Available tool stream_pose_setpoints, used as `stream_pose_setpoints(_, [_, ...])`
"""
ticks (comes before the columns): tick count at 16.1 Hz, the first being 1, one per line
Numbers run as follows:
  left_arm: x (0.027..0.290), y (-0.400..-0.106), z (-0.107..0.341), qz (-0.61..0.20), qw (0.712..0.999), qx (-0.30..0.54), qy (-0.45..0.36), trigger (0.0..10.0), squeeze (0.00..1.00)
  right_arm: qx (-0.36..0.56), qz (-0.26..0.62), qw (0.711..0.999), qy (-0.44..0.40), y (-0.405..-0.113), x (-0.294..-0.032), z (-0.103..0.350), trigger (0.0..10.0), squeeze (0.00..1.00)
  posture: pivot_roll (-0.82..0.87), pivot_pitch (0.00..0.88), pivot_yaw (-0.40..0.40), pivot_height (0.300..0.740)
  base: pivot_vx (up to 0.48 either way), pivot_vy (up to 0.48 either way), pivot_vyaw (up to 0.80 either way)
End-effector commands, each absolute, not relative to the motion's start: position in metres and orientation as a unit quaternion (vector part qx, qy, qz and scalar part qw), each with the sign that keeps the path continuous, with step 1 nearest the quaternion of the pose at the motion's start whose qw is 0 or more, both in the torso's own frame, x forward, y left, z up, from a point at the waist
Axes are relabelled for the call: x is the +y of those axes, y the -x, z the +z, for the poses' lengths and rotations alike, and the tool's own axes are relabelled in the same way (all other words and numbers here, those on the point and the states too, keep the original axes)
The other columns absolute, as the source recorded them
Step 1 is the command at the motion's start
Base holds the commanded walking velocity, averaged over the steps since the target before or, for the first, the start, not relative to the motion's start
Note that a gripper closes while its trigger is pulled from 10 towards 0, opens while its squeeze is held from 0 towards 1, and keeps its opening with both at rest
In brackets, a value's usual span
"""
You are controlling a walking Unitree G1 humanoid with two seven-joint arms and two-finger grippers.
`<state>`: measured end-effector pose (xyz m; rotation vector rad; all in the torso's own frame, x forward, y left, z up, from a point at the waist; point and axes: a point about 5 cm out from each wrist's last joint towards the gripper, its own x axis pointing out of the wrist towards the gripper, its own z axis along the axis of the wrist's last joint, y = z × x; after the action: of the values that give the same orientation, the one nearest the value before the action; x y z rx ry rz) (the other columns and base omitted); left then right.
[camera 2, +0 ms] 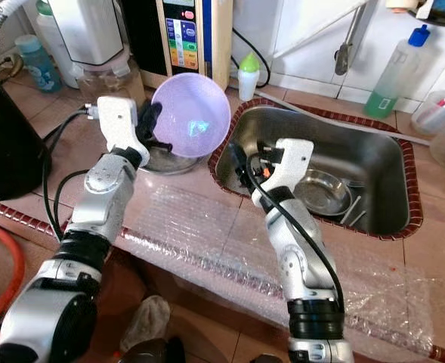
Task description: Kitchen organization
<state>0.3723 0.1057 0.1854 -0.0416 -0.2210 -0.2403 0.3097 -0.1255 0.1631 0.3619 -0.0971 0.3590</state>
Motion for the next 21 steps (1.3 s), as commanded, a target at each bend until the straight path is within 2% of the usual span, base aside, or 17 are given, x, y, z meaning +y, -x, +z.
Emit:
stream_pose_setpoints(1, [0.106, -0.371, 0.19, -0.121, 0.985, -0.122, 0.016, 0.0, 0.0, -0.053, 0.184, 0.964, -0.183, -0.311, -0.126, 0.168, 10.0, 0.0, -0.1, 0.008, 0.034, 0.74, 0.0, 0.0, 0.0])
stream_pose_setpoints(9, [0.072, -0.35, 0.188, -0.198, 0.97, -0.144, 0.012, 0.0, 0.0, -0.037, 0.174, 0.967, -0.181, -0.326, -0.118, 0.164, 10.0, 0.0, -0.09, 0.003, 0.035, 0.74, 0.0, 0.0, 0.0])
stream_pose_setpoints(11, [0.068, -0.347, 0.189, -0.201, 0.969, -0.144, 0.016, 0.0, 0.0, -0.031, 0.149, 0.973, -0.171, -0.331, -0.12, 0.162, 0.0, 0.0, -0.08, 0.005, 0.035, 0.74, 0.0, 0.0, 0.0])
stream_pose_setpoints(21, [0.065, -0.343, 0.187, -0.211, 0.967, -0.142, 0.013, 0.0, 0.0, 0.011, 0.055, 0.97, -0.237, -0.339, -0.145, 0.145, 0.0, 0.0, -0.09, 0.006, 0.041, 0.74, 0.0, 0.0, 0.0])
